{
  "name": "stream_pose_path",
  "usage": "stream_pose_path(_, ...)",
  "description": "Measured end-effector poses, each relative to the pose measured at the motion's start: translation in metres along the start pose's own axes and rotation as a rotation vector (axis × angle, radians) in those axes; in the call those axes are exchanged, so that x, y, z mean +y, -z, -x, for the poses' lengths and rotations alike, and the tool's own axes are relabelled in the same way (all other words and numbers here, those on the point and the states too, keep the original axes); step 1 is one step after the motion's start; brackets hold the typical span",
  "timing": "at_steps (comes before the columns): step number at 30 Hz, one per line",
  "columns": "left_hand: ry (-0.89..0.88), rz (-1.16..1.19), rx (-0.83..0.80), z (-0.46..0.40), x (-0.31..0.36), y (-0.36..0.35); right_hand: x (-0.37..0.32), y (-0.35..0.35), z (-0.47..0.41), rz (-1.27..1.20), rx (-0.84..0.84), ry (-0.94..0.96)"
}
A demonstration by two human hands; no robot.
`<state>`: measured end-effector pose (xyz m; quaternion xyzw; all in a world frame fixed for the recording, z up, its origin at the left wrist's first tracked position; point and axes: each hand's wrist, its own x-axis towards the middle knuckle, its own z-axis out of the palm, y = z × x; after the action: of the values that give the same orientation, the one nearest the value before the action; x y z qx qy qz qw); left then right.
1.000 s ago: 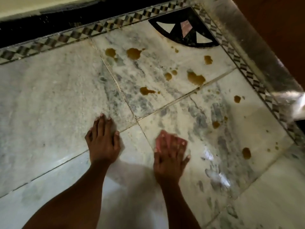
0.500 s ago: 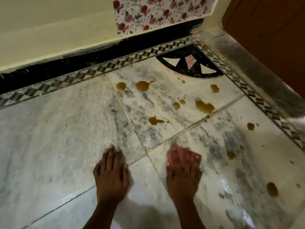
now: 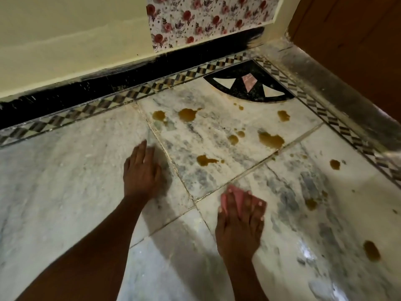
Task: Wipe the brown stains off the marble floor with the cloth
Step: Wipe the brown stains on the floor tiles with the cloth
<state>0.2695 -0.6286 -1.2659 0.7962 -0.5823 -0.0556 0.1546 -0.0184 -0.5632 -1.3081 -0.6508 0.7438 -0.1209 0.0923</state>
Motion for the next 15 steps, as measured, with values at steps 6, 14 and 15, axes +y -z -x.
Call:
stream_pose_path(6, 0.135, 0.014, 0.087, -0.020, -0.004, -0.034, -0.081, -0.027, -0.062, -0.001, -0.007, 0.098)
stream_pose_path(14, 0.175, 0.002, 0.048, -0.021, 0.000, -0.024, -0.046, -0.009, -0.034, 0.012, 0.002, 0.054)
stream_pose_path(15, 0.178, -0.004, 0.046, -0.021, 0.001, -0.024, -0.056, -0.016, -0.054, 0.004, 0.026, -0.038)
